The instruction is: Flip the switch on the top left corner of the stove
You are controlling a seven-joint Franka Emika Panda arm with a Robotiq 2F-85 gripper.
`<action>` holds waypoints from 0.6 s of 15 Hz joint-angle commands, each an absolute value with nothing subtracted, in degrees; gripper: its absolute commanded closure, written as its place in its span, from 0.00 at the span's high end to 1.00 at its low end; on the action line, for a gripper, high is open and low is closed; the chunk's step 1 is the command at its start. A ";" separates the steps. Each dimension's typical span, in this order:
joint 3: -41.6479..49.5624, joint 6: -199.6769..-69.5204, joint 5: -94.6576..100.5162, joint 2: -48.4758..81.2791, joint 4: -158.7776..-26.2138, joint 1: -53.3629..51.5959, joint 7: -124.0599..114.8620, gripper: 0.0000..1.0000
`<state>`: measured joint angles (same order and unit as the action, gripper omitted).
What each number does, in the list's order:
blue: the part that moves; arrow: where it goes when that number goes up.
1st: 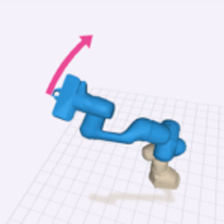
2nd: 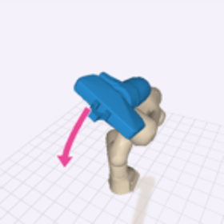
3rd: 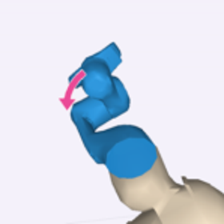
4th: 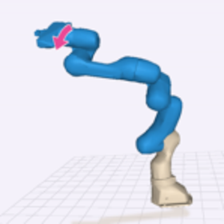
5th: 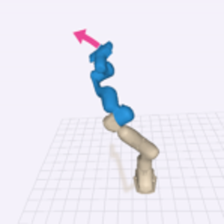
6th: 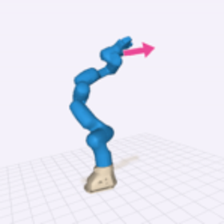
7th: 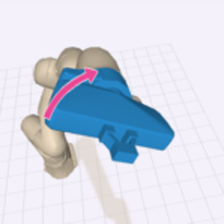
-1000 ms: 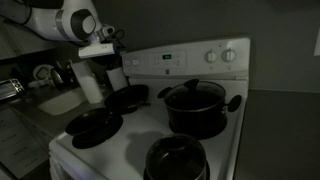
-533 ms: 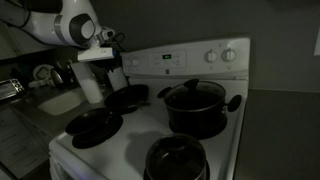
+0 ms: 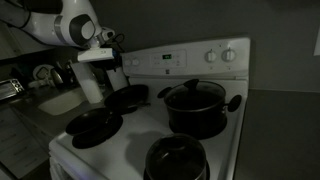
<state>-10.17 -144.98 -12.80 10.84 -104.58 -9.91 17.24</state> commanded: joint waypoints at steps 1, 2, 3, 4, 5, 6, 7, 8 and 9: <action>-11.10 -145.05 -12.34 10.97 -104.36 -9.14 17.13 0.85; -11.11 -145.10 -12.30 10.98 -104.38 -9.15 17.12 0.93; -11.10 -145.14 -12.21 10.99 -104.39 -9.16 17.08 1.00; -11.05 -145.14 -11.99 11.02 -104.38 -9.20 16.99 1.00; -11.01 -145.17 -11.75 11.05 -104.38 -9.23 16.92 1.00; -10.95 -145.20 -11.50 11.08 -104.37 -9.26 16.83 1.00; -10.90 -145.28 -11.21 11.10 -104.40 -9.29 16.77 1.00; -10.95 -145.40 -11.17 11.16 -104.39 -9.26 17.01 1.00; -11.03 -145.76 -11.09 11.27 -104.40 -9.25 17.45 1.00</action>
<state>-10.27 -144.98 -12.20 10.87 -104.57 -9.92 17.24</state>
